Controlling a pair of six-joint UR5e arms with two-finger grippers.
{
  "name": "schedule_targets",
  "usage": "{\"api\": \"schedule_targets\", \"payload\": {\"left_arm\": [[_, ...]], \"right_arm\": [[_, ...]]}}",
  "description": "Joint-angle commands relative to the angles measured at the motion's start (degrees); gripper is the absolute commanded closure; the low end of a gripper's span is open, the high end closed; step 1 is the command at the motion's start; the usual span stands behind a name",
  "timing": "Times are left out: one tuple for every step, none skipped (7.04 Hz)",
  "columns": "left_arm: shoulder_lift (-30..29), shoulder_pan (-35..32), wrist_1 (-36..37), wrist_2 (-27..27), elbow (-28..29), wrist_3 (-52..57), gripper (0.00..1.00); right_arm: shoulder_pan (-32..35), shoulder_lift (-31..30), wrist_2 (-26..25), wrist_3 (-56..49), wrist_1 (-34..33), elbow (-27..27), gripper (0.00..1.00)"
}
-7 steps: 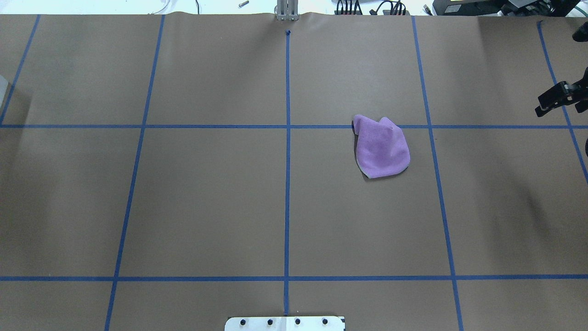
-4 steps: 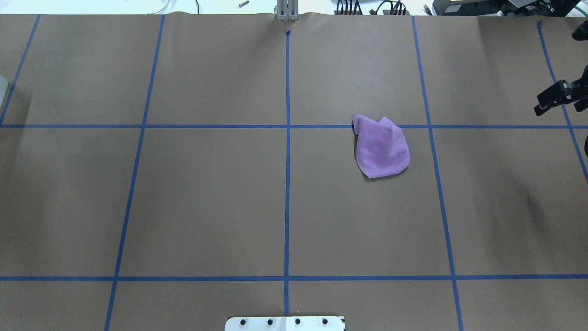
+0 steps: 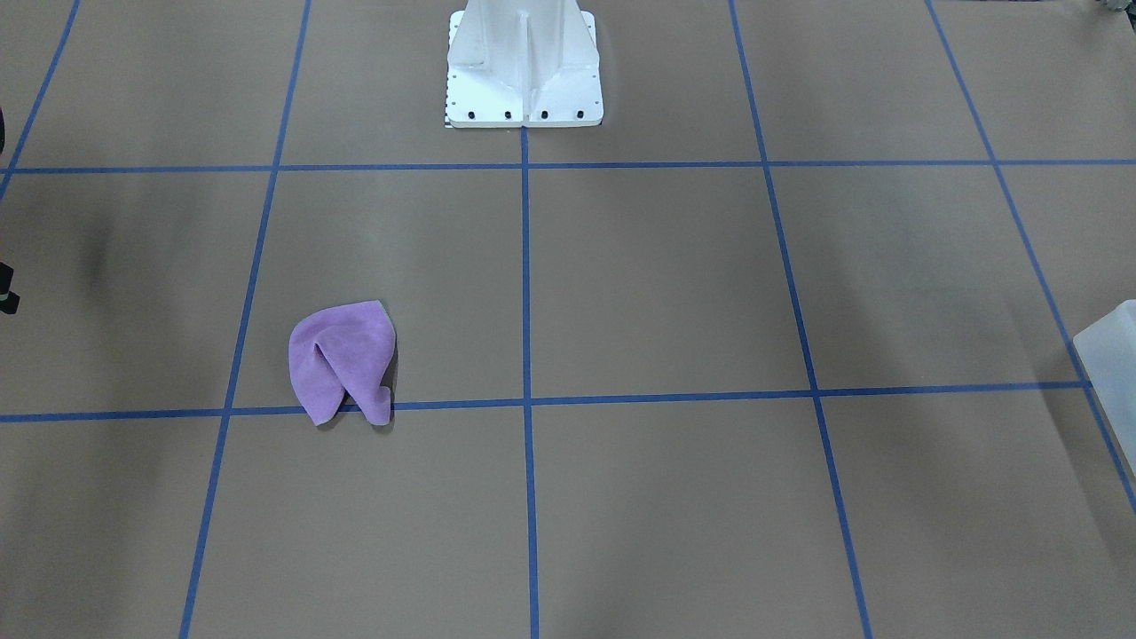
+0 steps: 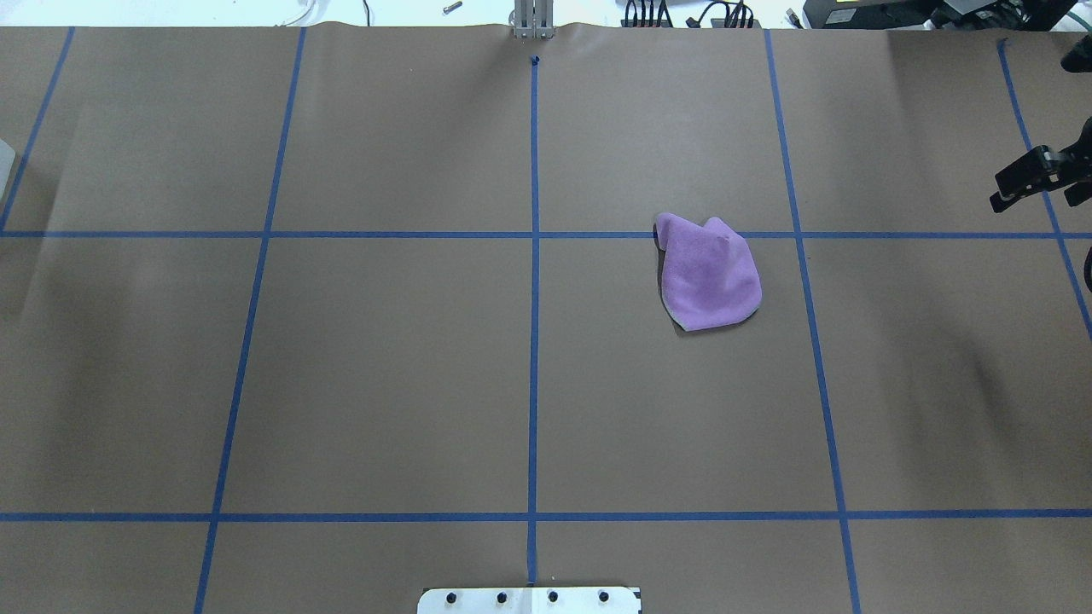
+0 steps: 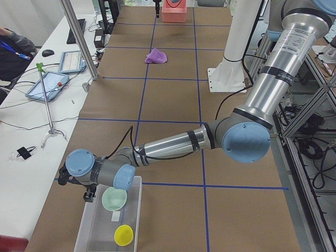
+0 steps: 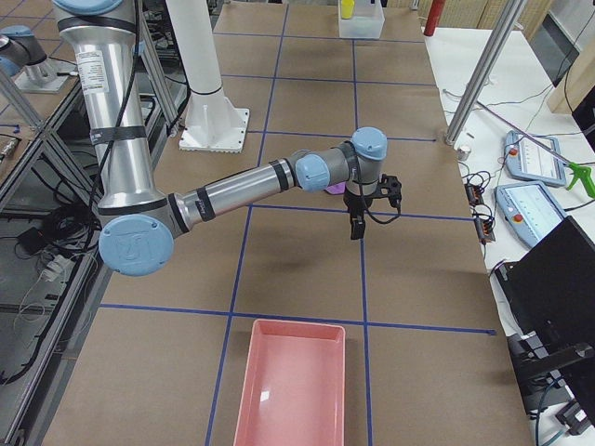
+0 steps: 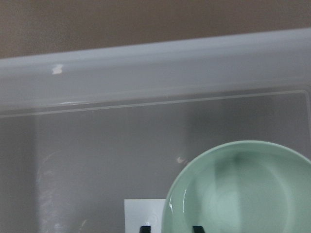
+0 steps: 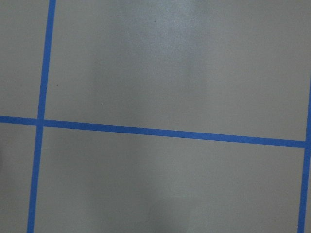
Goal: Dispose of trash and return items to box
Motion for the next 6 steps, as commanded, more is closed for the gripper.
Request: {"api": "schedule_targets", "payload": {"left_arm": [[10.92, -0.56, 17.54, 0.53, -25.32, 3.05, 0.01], [16.72, -0.38, 23.71, 1.85, -35.35, 4.89, 0.01], [20.6, 0.23, 30.64, 6.3, -43.72, 8.48, 0.0], [21.86, 0.32, 39.15, 11.13, -50.59, 9.56, 0.0], [21.87, 0.41, 42.02, 11.44, -53.01, 9.57, 0.0], [23.7, 0.67, 41.44, 10.92, -52.95, 9.92, 0.0]], "right_arm": [[-0.2, 0.37, 0.08, 1.79, 0.0, 0.16, 0.0], [-0.29, 0.46, -0.01, 1.8, 0.0, 0.16, 0.0], [-0.73, 0.98, -0.01, 2.75, 0.0, 0.33, 0.0], [-3.69, 3.25, -1.14, 9.9, 0.09, 0.51, 0.0], [-7.55, 5.62, -3.33, 15.62, 0.09, 0.6, 0.0], [-11.5, 8.6, -5.53, 22.21, 0.09, 0.6, 0.0]]}}
